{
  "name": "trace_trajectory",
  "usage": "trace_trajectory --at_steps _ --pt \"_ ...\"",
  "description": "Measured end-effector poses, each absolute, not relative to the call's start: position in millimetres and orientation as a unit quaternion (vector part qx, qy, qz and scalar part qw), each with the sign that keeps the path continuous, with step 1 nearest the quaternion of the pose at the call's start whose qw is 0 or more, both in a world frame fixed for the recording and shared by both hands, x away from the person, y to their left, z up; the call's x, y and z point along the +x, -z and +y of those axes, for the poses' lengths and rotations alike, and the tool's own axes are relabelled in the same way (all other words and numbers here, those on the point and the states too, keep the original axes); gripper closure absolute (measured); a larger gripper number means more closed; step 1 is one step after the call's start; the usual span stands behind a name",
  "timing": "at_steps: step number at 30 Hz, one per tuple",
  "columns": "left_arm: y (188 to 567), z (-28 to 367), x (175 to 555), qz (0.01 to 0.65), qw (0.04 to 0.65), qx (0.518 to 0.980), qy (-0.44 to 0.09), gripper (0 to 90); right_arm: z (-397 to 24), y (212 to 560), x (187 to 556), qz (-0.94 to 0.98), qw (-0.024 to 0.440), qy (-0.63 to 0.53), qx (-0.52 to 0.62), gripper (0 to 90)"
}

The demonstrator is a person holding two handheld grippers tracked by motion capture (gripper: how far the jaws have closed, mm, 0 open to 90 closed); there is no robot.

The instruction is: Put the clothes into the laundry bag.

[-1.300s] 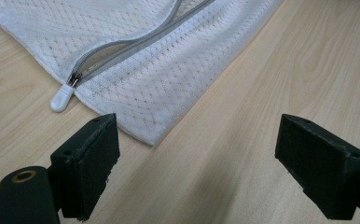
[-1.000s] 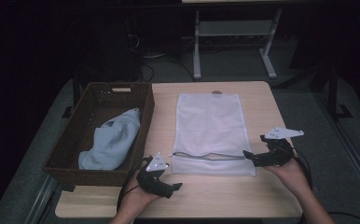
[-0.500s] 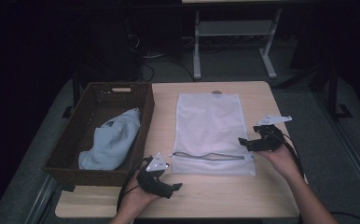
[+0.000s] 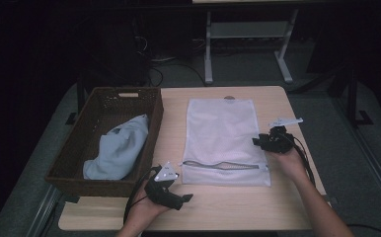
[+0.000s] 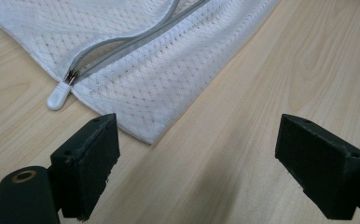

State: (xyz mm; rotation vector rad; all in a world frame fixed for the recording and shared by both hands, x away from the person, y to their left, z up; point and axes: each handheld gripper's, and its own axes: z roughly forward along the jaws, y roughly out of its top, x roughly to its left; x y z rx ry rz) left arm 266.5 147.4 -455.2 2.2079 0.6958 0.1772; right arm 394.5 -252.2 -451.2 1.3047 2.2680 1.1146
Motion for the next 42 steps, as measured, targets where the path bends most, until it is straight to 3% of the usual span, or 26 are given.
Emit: trace_trajectory --at_steps 8,21,42 --pt "455 147 267 0.275 0.4 0.872 -0.07 13.1 -251 448 411 0.799 0.15 -0.359 0.459 88.5" --pt "455 148 266 0.272 0.399 0.873 -0.067 13.1 -248 468 428 0.806 0.162 -0.319 0.471 89.4" --pt "455 148 267 0.276 0.4 0.872 -0.065 13.2 -270 465 433 0.809 0.168 -0.285 0.486 89.4"
